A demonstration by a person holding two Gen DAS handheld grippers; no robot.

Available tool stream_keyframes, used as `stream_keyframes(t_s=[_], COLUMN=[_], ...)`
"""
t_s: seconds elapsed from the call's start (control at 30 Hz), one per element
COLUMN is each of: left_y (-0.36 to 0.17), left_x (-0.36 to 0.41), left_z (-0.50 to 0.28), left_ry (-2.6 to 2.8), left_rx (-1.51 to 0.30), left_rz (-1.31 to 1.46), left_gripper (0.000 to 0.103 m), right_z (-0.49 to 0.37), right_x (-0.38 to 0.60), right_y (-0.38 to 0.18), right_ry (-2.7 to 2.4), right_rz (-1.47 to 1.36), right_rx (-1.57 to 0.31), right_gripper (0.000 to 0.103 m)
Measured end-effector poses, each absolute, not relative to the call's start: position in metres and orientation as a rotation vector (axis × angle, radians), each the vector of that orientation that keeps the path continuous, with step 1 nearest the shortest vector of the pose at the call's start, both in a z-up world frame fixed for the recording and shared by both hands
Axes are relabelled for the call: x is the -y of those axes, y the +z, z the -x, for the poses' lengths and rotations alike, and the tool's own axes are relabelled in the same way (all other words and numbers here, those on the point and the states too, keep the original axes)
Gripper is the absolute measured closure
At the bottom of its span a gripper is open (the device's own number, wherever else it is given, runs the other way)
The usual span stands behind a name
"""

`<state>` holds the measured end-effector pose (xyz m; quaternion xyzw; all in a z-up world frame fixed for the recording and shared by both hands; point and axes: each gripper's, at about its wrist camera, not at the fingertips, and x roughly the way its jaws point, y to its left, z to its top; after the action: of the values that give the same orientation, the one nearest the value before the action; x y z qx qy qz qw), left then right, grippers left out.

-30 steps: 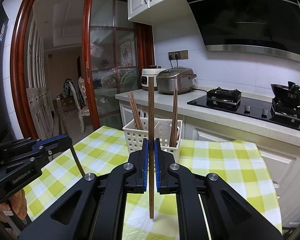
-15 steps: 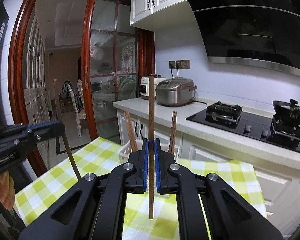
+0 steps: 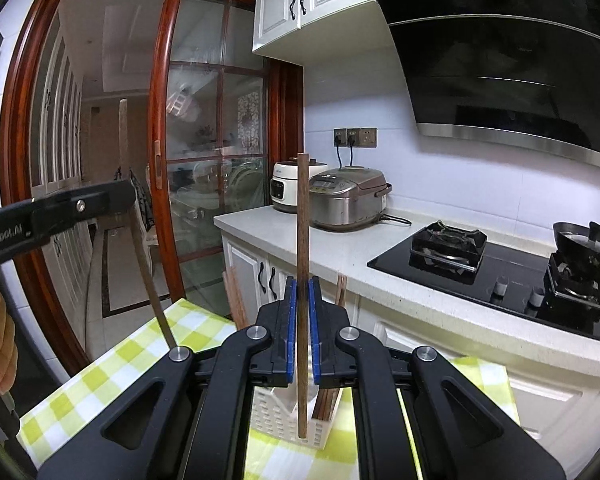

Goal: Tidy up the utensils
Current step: 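Lower both held chopsticks into the caddy opening, then open both grippers to release the chopsticks into the caddy and withdraw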

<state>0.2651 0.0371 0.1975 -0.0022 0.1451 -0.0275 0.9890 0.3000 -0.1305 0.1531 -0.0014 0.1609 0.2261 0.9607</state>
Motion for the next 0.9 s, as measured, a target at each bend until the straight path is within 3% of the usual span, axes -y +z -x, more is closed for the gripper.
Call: stream_keyframes(t_s=[0.37, 0.8, 0.87, 0.9], left_y=[0.182, 0.121, 0.112, 0.108], left_x=[-0.055, -0.055, -0.06, -0.063], left_z=[-0.327, -0.372, -0.374, -0.375], left_ry=[-0.03, -0.03, -0.014, -0.009], left_rx=[-0.326, -0.495, -0.511, -0.521], left_rz=[0.066, 0.059, 0.07, 0.078], left_gripper=[0.097, 0.097, 0.092, 0.075], right_z=[-0.351, -0.382, -0.385, -0.386], right_x=[0.124, 0.102, 0.102, 0.102], right_y=[0.135, 0.088, 0.079, 0.077], right_ry=[0.474, 0.518, 0.522, 0.522], right_rz=[-0.047, -0.013, -0.027, -0.031], right_rx=[-0.388, -0.59, -0.611, -0.617], right_gripper=[0.097, 0.096, 0.091, 0.086])
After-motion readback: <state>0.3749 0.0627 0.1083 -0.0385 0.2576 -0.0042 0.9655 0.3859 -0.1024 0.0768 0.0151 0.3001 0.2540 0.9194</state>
